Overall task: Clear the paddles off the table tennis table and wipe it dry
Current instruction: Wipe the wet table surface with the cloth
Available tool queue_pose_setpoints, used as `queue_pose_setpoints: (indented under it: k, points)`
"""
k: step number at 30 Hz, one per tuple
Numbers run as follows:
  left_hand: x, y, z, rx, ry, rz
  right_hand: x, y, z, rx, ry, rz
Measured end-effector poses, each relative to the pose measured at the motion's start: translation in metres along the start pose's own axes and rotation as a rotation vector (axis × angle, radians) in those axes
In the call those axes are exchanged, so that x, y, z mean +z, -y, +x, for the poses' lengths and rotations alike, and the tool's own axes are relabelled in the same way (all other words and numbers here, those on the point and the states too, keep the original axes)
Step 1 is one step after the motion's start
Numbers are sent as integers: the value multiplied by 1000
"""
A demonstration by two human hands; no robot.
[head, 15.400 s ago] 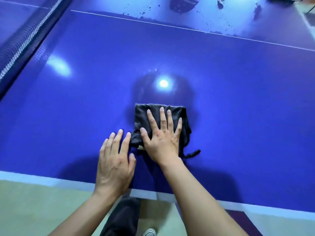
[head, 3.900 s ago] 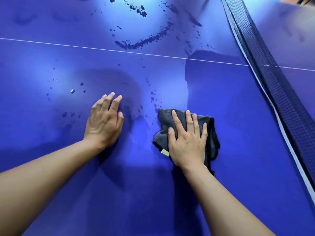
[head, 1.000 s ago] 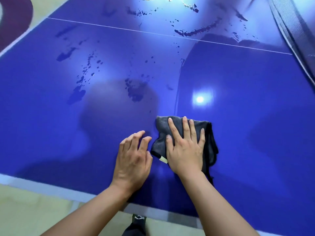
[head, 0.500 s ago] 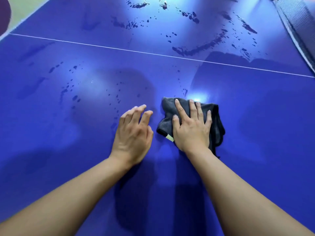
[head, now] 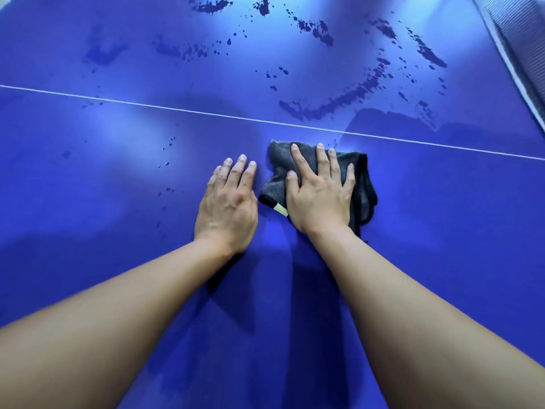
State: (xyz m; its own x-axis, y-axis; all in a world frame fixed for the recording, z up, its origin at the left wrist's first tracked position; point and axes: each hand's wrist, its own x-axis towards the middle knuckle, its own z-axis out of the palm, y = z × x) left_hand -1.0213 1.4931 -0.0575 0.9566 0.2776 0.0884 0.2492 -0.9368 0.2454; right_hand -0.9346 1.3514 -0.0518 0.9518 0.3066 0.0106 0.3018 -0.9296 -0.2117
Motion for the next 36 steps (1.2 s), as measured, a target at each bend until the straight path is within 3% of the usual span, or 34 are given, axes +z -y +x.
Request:
queue_pose_setpoints:
  k: [6, 13, 22, 24, 28, 32, 36]
  points:
    - [3, -1, 1, -18, -50, -9, 2, 5, 65, 5, 21, 17]
    - [4, 2, 2, -9, -50, 3, 2, 7, 74, 4, 43, 9]
    - [9, 3, -1, 29, -117, -17, -1, -3, -31, -57, 2, 62]
    - [3, -2, -8, 10, -137, -20, -6, -7, -31, -77, 68, 44]
    - [-4, -34, -54, -9, -160, -116, -15, -18, -18, -158, 208, 26]
    - [2, -95, -116, 54, -123, -133, -21, -34, 11, -258, 185, -19]
    - [18, -151, -137, 66, -119, -117, -18, -46, 38, -235, 153, -24]
